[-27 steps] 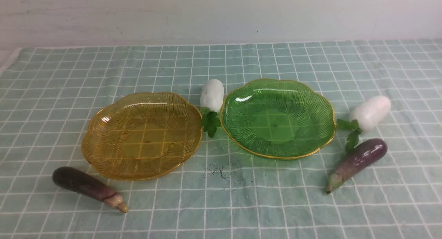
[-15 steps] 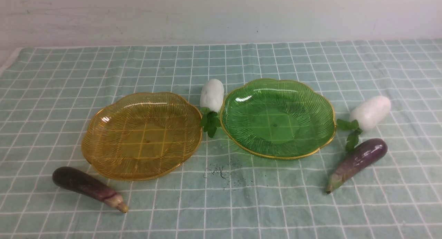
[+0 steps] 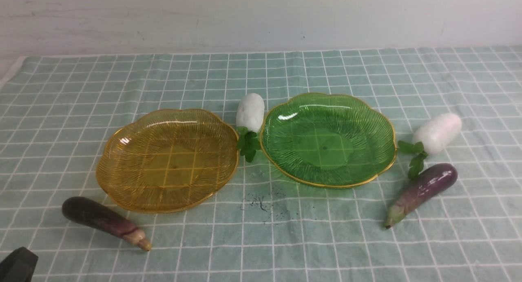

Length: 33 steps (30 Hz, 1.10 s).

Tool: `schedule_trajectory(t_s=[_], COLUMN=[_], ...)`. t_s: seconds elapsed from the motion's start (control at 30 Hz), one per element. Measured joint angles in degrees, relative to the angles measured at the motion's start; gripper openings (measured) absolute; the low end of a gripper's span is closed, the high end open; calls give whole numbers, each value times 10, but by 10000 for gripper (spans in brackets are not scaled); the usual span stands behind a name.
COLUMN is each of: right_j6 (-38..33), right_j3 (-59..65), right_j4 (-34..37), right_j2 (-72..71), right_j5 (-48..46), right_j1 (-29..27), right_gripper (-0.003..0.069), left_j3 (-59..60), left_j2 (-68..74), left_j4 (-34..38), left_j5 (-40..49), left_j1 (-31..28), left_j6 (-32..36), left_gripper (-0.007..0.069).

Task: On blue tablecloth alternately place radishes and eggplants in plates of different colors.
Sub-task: 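Pick up the eggplant and place it in the yellow plate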

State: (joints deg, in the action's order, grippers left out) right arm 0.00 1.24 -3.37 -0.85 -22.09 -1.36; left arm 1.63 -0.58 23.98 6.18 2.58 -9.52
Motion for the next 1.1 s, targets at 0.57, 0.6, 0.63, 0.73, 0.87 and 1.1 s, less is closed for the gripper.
schedule_trajectory(t_s=[0.57, 0.6, 0.63, 0.73, 0.87, 1.1], right_j6=[102, 129, 136, 143, 155, 133], right_j3=[5, 5, 5, 5, 5, -67], right_j4=[198, 249, 275, 320, 333, 285], right_j2=[0, 0, 0, 0, 0, 5], right_j5=[165, 200, 218, 245, 257, 85], right_j1=[0, 0, 0, 0, 0, 14], right_gripper=[-14, -14, -14, -14, -14, -14], left_j3=[-265, -310, -324, -348, -350, -364], left_j2=[139, 215, 259, 370, 495, 642], left_j4=[50, 15, 0, -47, -77, -49], left_j5=[134, 228, 264, 344, 364, 355], left_j1=[0, 0, 0, 0, -5, -102], left_j6=[52, 57, 57, 58, 57, 66], left_gripper=[-8, -8, -8, -8, -5, 14])
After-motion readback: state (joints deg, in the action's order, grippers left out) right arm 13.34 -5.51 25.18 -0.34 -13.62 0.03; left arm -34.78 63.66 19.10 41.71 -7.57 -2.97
